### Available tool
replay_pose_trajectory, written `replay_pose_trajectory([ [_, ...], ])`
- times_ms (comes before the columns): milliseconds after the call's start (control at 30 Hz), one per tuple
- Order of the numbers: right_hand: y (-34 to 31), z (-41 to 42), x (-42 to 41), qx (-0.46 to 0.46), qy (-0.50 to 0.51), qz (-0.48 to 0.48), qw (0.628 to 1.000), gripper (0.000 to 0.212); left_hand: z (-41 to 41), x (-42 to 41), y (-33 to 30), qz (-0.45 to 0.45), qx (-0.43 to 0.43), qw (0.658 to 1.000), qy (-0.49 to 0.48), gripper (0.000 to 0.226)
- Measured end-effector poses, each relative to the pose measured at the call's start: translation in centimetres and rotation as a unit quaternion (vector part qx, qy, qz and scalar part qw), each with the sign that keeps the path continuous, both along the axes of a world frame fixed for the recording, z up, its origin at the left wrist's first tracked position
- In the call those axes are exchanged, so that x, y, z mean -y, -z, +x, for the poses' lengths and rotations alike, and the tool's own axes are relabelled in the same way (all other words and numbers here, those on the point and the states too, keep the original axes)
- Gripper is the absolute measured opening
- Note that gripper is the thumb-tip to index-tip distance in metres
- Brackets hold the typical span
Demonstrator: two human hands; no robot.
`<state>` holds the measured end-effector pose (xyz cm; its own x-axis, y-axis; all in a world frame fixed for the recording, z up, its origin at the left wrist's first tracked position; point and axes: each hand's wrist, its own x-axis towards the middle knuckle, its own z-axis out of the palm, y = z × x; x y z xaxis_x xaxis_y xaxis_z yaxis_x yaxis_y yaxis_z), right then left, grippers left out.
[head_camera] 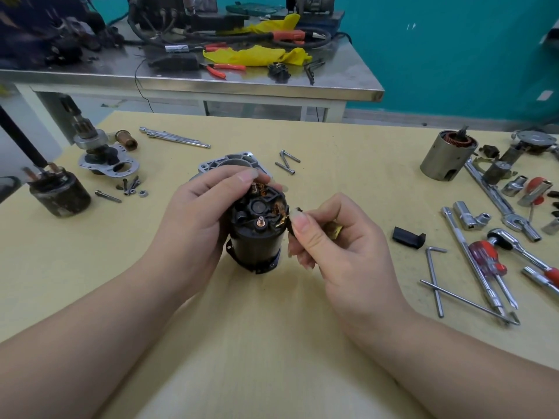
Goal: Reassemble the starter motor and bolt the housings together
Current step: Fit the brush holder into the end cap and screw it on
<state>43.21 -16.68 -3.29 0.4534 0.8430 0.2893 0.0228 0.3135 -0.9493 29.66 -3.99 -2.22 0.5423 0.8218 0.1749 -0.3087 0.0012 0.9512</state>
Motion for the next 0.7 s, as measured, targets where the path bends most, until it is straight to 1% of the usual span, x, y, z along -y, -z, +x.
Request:
replay_pose_trajectory([
  [133,0.0,0.1,-0.1,0.003,-0.004,0.002,1.000,0.020,0.0,0.2,0.1,0.026,0.001,0.999,-0.025,0.030],
  [300,0.0,0.1,-0.1,-0.004,-0.009,0.004,1.000,0.020,-0.8,0.0,0.3,0.056,-0.007,0.998,0.003,0.033],
  [467,0.1,0.1,-0.1,-0.004,-0.009,0.003,1.000,0.020,-0.6,-0.3,-0.1,0.002,-0.006,1.000,-0.002,0.035],
  [600,0.1,0.1,-0.2,0.003,-0.007,0.006,1.000,0.020,-0.2,-0.7,-0.7,-0.006,-0.022,1.000,0.006,0.039],
  [700,0.1,0.0,-0.2,0.005,-0.010,0.010,1.000,0.020,-0.4,-0.6,-0.9,-0.006,-0.014,1.000,0.015,0.038],
])
